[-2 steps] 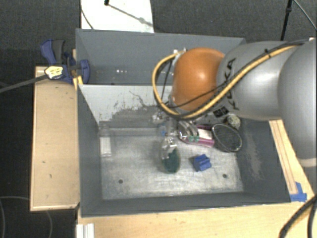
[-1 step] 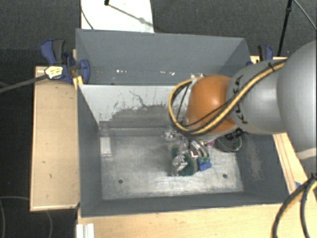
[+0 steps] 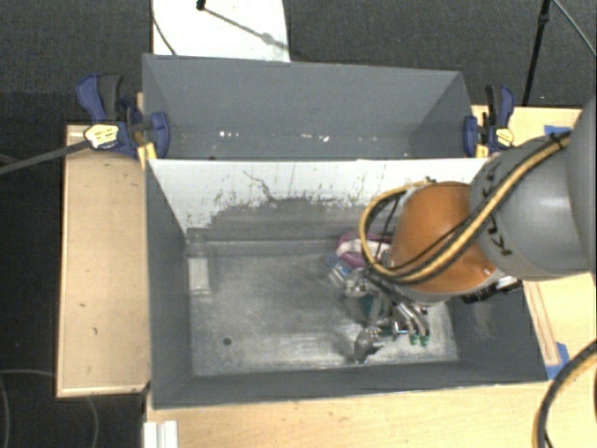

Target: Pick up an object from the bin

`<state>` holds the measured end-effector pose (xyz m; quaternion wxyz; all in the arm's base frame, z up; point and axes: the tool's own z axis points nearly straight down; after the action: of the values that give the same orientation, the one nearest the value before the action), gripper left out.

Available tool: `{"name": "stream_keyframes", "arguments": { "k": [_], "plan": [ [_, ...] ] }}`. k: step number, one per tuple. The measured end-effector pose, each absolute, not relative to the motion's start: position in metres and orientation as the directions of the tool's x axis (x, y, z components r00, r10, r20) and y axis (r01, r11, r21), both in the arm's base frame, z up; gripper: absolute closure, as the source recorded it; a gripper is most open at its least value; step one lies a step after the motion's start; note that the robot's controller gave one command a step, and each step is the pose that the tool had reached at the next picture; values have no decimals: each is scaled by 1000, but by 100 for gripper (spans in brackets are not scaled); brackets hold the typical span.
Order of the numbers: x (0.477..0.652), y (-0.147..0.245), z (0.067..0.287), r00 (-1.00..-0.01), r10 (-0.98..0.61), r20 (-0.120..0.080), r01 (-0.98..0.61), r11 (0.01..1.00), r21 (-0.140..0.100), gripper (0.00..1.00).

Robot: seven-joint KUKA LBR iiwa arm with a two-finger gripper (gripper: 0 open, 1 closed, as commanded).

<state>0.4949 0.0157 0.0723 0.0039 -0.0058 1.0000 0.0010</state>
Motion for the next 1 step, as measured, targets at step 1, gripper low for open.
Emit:
{"name": "stream_keyframes", "arguments": {
  "k": [1],
  "plan": [
    [508, -29, 71, -998, -58, 6, -58, 998, 9, 0]
  ]
}}
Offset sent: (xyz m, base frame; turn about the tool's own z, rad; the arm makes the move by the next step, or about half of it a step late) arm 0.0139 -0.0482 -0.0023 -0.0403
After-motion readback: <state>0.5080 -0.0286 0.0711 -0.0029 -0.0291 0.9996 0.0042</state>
